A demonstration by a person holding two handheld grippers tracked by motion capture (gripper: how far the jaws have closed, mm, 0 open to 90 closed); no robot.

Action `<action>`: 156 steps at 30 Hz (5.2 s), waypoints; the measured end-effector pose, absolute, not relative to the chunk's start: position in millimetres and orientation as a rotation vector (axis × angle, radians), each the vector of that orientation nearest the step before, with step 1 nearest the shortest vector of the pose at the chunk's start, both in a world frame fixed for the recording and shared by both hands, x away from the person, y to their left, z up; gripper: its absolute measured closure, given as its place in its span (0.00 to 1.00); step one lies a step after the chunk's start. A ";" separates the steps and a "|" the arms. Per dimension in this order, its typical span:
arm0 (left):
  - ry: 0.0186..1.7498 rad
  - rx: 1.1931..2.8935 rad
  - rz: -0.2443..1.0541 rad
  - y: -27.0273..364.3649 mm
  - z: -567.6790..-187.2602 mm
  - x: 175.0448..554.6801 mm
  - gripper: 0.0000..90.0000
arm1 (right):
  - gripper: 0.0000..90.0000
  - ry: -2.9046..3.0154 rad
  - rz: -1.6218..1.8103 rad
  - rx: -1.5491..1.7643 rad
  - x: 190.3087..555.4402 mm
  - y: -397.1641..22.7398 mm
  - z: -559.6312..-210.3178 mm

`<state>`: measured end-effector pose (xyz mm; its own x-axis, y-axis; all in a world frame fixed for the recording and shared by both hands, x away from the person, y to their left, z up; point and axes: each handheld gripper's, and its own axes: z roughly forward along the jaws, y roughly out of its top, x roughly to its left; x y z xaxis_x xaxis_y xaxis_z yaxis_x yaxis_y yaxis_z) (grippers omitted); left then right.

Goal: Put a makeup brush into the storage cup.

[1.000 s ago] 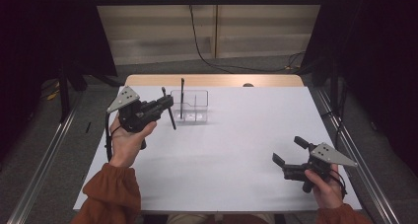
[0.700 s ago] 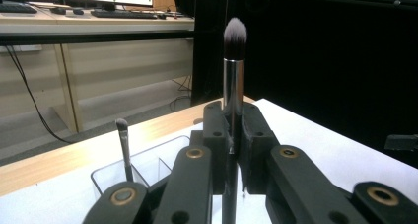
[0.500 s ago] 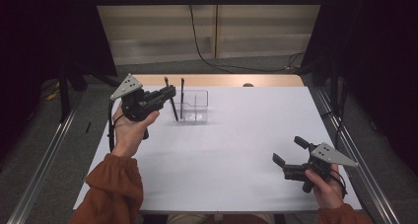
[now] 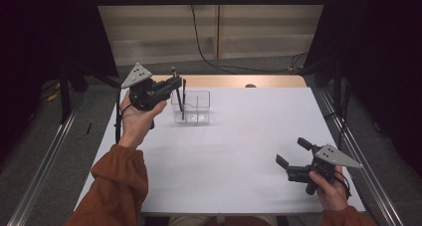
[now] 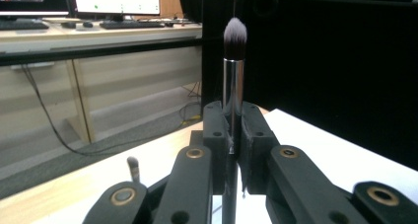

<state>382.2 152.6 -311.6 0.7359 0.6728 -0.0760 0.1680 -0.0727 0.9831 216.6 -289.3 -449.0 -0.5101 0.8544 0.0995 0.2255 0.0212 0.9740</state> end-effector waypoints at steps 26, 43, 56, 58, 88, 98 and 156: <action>0.790 1.617 0.555 147.3 -327.6 434.8 0.93 | 0.00 1.772 1.514 1.105 214.8 -289.4 -450.0; 0.872 1.680 0.551 150.3 -358.7 456.3 0.93 | 0.00 1.771 1.508 1.108 213.1 -291.6 -451.1; 0.899 1.687 0.537 151.6 -374.5 454.7 0.93 | 0.00 1.777 1.511 1.100 213.0 -290.5 -451.0; 0.897 1.706 0.542 151.9 -375.9 455.3 0.93 | 0.00 1.777 1.511 1.099 212.9 -290.7 -450.9; 0.915 1.741 0.516 151.3 -398.6 457.1 0.93 | 0.00 1.791 1.515 1.089 213.1 -288.5 -451.4; 0.950 1.725 0.502 151.2 -408.6 456.6 0.81 | 0.00 1.794 1.515 1.087 213.1 -288.4 -451.4; 0.859 1.689 0.505 169.2 -389.3 410.8 0.03 | 0.00 1.796 1.506 1.083 214.8 -288.5 -451.6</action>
